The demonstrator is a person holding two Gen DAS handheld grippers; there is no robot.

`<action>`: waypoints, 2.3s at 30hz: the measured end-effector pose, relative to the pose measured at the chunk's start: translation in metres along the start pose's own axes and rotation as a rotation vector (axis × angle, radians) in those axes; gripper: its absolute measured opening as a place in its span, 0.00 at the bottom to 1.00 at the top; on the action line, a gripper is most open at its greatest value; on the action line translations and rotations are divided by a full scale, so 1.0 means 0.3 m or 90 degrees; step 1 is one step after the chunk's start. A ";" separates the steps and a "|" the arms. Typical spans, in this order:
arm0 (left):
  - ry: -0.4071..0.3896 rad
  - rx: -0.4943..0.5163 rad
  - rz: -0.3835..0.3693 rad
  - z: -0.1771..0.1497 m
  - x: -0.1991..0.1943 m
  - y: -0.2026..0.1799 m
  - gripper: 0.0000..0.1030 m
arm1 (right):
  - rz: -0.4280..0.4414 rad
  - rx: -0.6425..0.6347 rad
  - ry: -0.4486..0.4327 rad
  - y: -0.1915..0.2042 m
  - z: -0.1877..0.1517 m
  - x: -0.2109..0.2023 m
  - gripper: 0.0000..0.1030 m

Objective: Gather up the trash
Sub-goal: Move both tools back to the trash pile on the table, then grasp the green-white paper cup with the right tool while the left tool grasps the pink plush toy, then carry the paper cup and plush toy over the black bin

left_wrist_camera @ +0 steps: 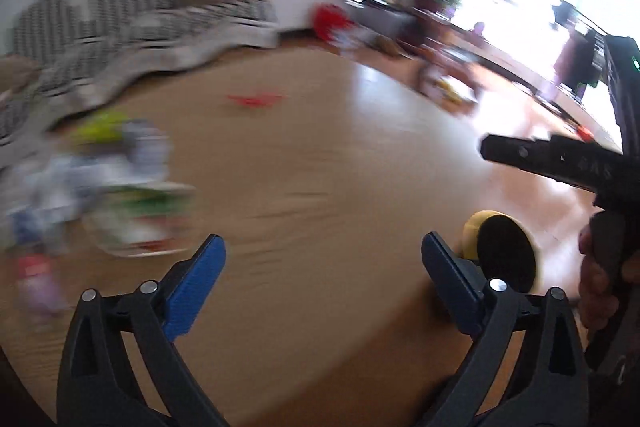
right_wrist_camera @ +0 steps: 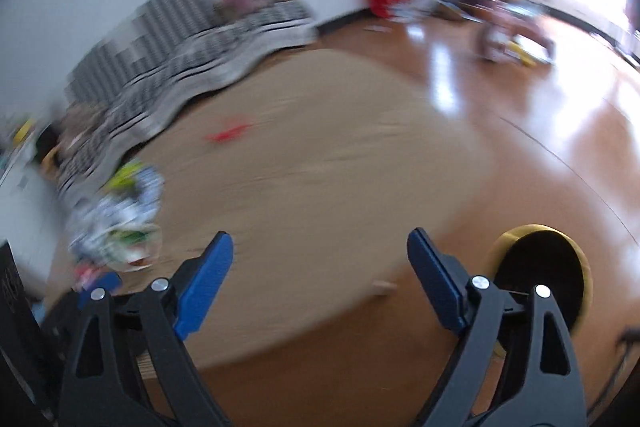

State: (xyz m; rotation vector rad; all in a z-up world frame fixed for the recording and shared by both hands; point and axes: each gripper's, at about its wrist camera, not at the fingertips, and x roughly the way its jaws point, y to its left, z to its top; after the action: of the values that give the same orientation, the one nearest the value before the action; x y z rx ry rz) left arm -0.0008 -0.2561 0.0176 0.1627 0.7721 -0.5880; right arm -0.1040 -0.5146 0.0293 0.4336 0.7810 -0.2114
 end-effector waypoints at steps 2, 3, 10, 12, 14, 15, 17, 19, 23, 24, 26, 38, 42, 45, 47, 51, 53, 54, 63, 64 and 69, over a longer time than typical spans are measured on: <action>-0.011 -0.028 0.051 -0.022 -0.077 0.163 0.93 | 0.049 -0.050 0.006 0.181 -0.014 0.037 0.86; -0.015 -0.048 0.082 -0.046 -0.121 0.258 0.93 | 0.067 -0.076 0.007 0.263 -0.024 0.057 0.87; -0.019 -0.195 0.175 -0.196 -0.259 0.661 0.94 | 0.112 -0.203 0.022 0.659 -0.137 0.204 0.88; -0.008 -0.211 0.175 -0.216 -0.258 0.716 0.94 | 0.110 -0.225 0.023 0.724 -0.158 0.248 0.90; 0.003 -0.219 0.181 -0.213 -0.243 0.731 0.94 | 0.110 -0.247 0.023 0.764 -0.167 0.286 0.90; 0.013 -0.222 0.176 -0.214 -0.231 0.741 0.94 | 0.109 -0.256 0.022 0.785 -0.173 0.306 0.91; 0.027 -0.231 0.167 -0.223 -0.207 0.755 0.94 | 0.102 -0.268 0.023 0.816 -0.177 0.346 0.92; 0.039 -0.238 0.169 -0.225 -0.168 0.757 0.94 | 0.102 -0.280 0.029 0.837 -0.178 0.385 0.92; 0.064 -0.230 0.199 -0.230 -0.061 0.790 0.94 | 0.082 -0.303 0.039 0.877 -0.179 0.474 0.93; 0.072 -0.231 0.201 -0.229 -0.041 0.797 0.94 | 0.075 -0.308 0.040 0.881 -0.179 0.493 0.93; 0.082 -0.239 0.205 -0.228 -0.007 0.811 0.94 | 0.059 -0.319 0.039 0.890 -0.176 0.543 0.93; 0.088 -0.229 0.218 -0.225 0.075 0.804 0.60 | 0.067 -0.298 0.086 0.863 -0.163 0.668 0.75; 0.088 -0.238 0.215 -0.225 0.063 0.795 0.50 | 0.069 -0.309 0.079 0.869 -0.167 0.647 0.73; 0.087 -0.241 0.215 -0.232 0.055 0.795 0.49 | 0.071 -0.307 0.072 0.868 -0.167 0.627 0.73; 0.087 -0.244 0.217 -0.237 0.050 0.795 0.49 | 0.071 -0.304 0.068 0.864 -0.162 0.615 0.73; 0.080 -0.254 0.224 -0.230 0.040 0.793 0.48 | 0.072 -0.294 0.063 0.847 -0.155 0.591 0.73; 0.072 -0.260 0.230 -0.222 0.028 0.786 0.48 | 0.070 -0.291 0.058 0.829 -0.149 0.568 0.73; 0.065 -0.259 0.230 -0.213 0.021 0.774 0.48 | 0.068 -0.290 0.055 0.818 -0.146 0.555 0.73; 0.000 -0.186 0.184 -0.101 0.003 0.526 0.48 | 0.011 -0.258 -0.002 0.496 -0.057 0.311 0.73; -0.003 -0.179 0.170 -0.089 0.011 0.485 0.48 | 0.001 -0.244 -0.009 0.439 -0.043 0.279 0.73; -0.021 -0.100 0.090 -0.025 0.065 0.189 0.48 | -0.064 -0.154 -0.046 0.096 0.015 0.100 0.74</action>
State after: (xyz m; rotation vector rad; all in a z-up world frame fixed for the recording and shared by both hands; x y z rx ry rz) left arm 0.0372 -0.2152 -0.0054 0.0626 0.7641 -0.3937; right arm -0.0706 -0.4917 0.0190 0.1574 0.7479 -0.2223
